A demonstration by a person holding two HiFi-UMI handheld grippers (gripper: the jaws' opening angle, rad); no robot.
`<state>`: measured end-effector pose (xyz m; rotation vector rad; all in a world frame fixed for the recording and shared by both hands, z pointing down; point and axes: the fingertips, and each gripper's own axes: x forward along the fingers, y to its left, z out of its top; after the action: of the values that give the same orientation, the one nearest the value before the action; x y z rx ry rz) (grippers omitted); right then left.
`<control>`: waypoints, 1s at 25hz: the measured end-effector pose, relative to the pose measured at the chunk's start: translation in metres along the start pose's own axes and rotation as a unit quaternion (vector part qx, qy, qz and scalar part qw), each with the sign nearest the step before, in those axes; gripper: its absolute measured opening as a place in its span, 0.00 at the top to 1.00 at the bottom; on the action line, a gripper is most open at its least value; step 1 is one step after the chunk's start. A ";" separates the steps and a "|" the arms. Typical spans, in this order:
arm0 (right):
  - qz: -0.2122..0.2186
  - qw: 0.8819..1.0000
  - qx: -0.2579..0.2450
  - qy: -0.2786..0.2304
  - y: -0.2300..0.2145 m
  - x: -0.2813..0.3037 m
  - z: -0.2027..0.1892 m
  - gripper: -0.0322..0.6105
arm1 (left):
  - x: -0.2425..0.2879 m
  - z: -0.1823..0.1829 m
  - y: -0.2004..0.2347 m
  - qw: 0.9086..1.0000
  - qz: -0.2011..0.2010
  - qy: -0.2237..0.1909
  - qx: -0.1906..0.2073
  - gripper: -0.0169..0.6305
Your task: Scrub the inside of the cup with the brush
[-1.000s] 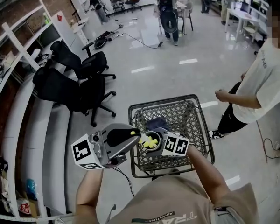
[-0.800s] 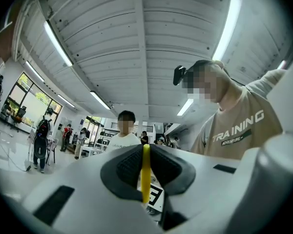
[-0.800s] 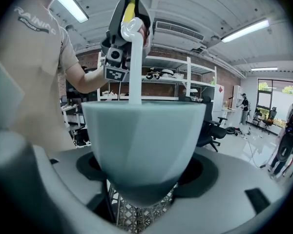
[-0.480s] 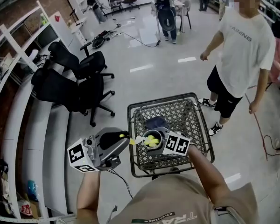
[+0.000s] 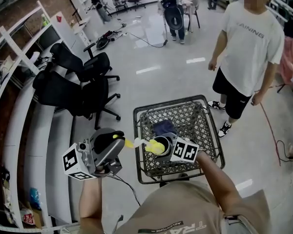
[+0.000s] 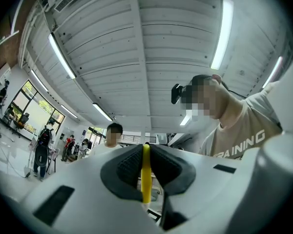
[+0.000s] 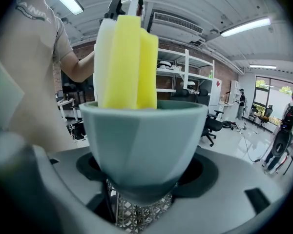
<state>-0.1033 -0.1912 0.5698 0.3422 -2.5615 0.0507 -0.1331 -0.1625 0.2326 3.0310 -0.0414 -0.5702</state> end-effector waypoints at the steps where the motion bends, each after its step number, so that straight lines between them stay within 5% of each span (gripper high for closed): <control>1: -0.002 1.000 -0.002 -0.001 0.000 0.000 0.001 0.35 | 0.001 -0.002 0.003 1.000 0.006 -0.001 -0.001 0.89; 14: -0.002 0.999 -0.025 -0.022 0.007 -0.006 0.024 0.35 | -0.005 -0.064 0.031 0.995 0.086 0.037 -0.037 0.89; 25: 0.003 1.000 -0.012 -0.024 0.014 -0.001 0.022 0.35 | -0.029 -0.062 0.041 0.991 0.121 0.040 -0.040 0.89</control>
<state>-0.1177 -0.1794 0.5518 0.3299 -2.6083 0.0140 -0.1381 -0.1997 0.3027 2.9068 -0.3678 -0.4176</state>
